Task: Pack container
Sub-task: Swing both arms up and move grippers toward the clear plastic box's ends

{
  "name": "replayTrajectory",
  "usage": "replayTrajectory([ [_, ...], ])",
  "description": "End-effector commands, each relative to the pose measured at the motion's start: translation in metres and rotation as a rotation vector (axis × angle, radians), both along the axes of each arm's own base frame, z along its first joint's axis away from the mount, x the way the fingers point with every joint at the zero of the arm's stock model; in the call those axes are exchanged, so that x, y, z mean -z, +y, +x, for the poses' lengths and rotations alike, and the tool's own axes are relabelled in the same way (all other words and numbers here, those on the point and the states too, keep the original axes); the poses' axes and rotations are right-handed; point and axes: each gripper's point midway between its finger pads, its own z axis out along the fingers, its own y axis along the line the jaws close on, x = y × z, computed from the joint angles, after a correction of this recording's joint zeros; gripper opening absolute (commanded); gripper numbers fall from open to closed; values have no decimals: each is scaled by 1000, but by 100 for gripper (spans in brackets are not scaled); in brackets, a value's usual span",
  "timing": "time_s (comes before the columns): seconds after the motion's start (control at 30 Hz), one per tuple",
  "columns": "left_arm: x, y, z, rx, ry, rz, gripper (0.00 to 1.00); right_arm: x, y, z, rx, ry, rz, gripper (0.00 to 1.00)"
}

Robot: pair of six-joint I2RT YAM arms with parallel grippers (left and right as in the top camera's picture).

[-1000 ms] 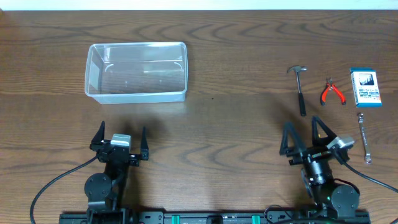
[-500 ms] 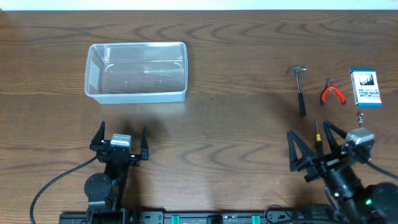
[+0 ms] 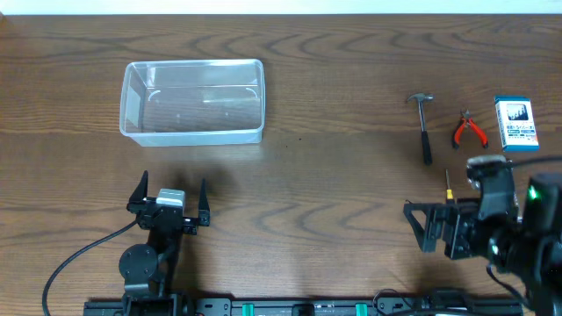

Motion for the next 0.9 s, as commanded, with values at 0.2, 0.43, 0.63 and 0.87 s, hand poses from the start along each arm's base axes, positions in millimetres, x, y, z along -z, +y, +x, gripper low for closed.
replayTrajectory([
  [0.2,17,0,0,4,50,4,98,-10,6,21,-77,-65,-13,99],
  [0.43,17,0,0,4,50,4,98,-36,21,33,-172,-199,29,99],
  [0.63,15,-3,0,12,47,-43,98,-70,32,64,-190,-320,94,99],
  [0.87,-30,-9,-5,43,-26,-128,98,-91,25,128,-131,-375,70,99],
])
